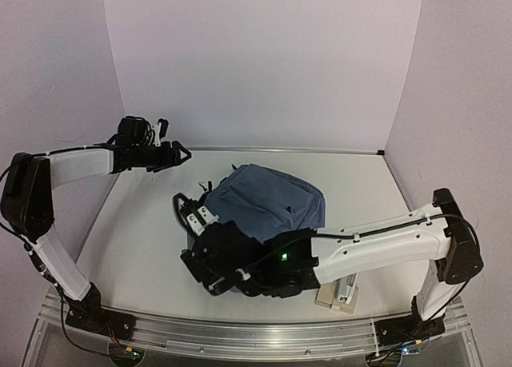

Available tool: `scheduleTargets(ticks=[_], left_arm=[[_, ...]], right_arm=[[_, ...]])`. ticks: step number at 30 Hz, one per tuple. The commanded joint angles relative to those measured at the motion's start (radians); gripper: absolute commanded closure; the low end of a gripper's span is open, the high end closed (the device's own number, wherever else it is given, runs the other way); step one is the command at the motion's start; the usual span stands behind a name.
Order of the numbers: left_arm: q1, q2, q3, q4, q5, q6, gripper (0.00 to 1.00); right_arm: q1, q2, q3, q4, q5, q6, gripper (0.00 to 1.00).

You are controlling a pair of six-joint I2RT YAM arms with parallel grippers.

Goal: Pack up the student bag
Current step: Adjust the student bag at the center of the board.

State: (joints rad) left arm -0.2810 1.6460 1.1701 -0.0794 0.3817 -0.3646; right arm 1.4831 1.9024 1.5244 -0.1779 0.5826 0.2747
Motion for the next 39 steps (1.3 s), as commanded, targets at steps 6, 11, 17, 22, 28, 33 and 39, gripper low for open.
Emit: scheduleTargets(ticks=[6, 11, 17, 22, 28, 33, 39], left_arm=[[-0.05, -0.306, -0.178, -0.2, -0.018, -0.23, 0.11], [-0.149, -0.409, -0.3, -0.26, -0.037, -0.387, 0.06], [-0.257, -0.479, -0.368, -0.336, -0.101, -0.523, 0.01], [-0.314, -0.496, -0.418, -0.303, -0.099, -0.598, 0.0], [-0.335, -0.425, -0.46, -0.21, -0.008, -0.626, 0.33], [-0.334, -0.402, -0.465, -0.138, -0.013, -0.607, 0.9], [-0.254, -0.303, -0.354, -0.152, -0.1, -0.446, 1.0]], right_arm=[[-0.479, -0.17, -0.133, -0.063, -0.245, -0.05, 0.02], [-0.75, -0.121, -0.116, -0.05, -0.492, -0.117, 0.02], [-0.98, 0.039, -0.045, -0.046, -0.782, -0.163, 0.06], [-1.033, 0.116, -0.03, -0.047, -0.865, -0.179, 0.2], [-1.042, 0.141, -0.045, -0.046, -0.92, -0.175, 0.57], [-1.042, 0.094, -0.099, -0.045, -0.917, -0.143, 1.0], [-1.009, -0.029, -0.229, -0.027, -0.924, -0.09, 1.0]])
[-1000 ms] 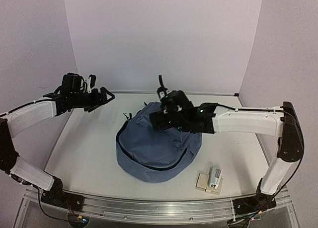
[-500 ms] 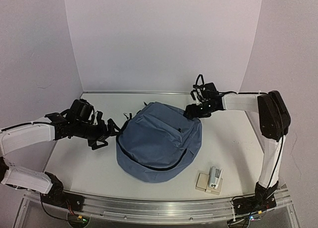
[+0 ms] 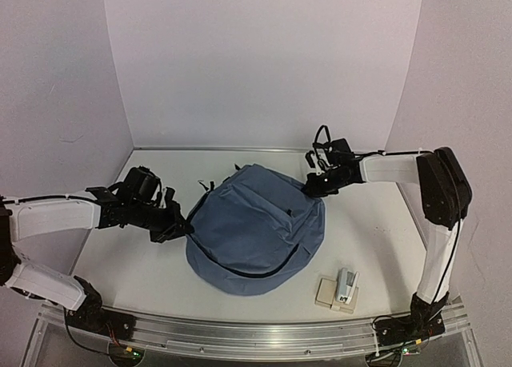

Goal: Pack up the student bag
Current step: Adjust the student bag at the center of the board.

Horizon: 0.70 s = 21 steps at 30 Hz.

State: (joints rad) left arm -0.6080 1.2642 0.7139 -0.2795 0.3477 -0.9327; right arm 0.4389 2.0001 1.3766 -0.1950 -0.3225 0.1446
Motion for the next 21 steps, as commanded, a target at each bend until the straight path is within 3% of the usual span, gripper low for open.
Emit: scheduleTargets(ticks=[1, 7, 11, 13, 15, 17, 21], left_arm=[[0.107, 0.102, 0.127, 0.067, -0.038, 0.147, 1.0], [0.308, 0.332, 0.391, 0.106, 0.021, 0.309, 1.0], [0.346, 0.533, 0.615, 0.137, 0.105, 0.395, 0.96], [0.35, 0.61, 0.721, 0.144, 0.133, 0.441, 0.94], [0.35, 0.661, 0.787, 0.137, 0.137, 0.481, 0.8], [0.35, 0.679, 0.835, 0.124, 0.126, 0.511, 0.56], [0.35, 0.614, 0.842, 0.047, 0.012, 0.557, 0.23]], right_arm=[[0.051, -0.151, -0.111, -0.009, -0.009, 0.046, 1.0], [0.231, -0.312, -0.249, -0.012, 0.004, 0.148, 1.0], [0.415, -0.375, -0.311, 0.007, -0.004, 0.272, 0.99], [0.499, -0.397, -0.328, 0.019, 0.011, 0.326, 0.93], [0.564, -0.436, -0.327, 0.019, 0.053, 0.363, 0.74], [0.594, -0.482, -0.327, 0.016, 0.115, 0.385, 0.56], [0.598, -0.562, -0.288, -0.041, 0.229, 0.35, 0.37]])
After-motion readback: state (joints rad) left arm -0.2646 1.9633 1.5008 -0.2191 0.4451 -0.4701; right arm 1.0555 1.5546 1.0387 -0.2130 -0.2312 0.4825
